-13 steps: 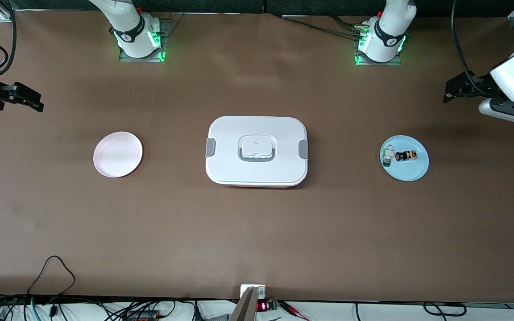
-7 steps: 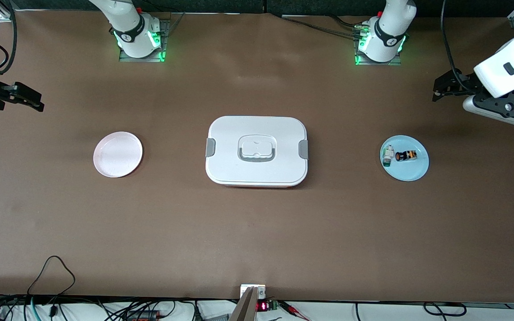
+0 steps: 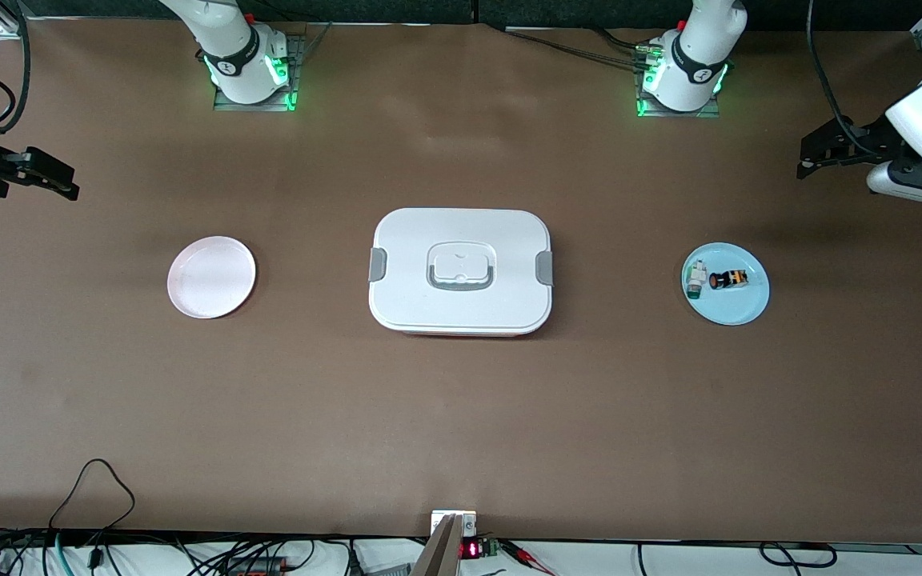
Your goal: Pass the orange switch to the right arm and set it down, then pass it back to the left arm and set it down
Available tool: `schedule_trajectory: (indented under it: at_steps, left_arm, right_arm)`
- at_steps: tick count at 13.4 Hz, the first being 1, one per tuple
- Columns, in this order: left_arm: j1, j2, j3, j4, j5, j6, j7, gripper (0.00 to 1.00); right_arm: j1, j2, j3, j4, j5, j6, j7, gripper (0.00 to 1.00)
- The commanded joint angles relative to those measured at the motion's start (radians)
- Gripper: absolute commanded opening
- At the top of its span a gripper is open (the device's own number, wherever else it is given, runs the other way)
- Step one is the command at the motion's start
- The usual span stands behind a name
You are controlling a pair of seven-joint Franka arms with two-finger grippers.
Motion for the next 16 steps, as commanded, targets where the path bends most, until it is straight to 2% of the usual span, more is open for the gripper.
schedule_trajectory:
  at_steps: [1,9,12,16]
  left_arm:
    - [0.008,-0.002,-0.021,0.008,0.012,-0.001,-0.019,1.0]
    - [0.01,0.002,-0.023,0.008,0.003,-0.004,-0.048,1.0]
    - [0.01,0.001,-0.026,0.008,0.003,-0.036,-0.137,1.0]
    - [0.01,0.001,-0.021,0.008,0.004,-0.037,-0.125,1.0]
  right_arm:
    - [0.001,-0.007,0.001,0.013,0.014,-0.019,0.003,1.0]
    - [-0.001,-0.007,0.007,0.042,0.014,-0.062,0.023,1.0]
    - [-0.001,-0.007,0.007,0.042,0.014,-0.064,0.022,1.0]
    - [-0.002,-0.007,0.007,0.044,0.014,-0.082,0.023,1.0]
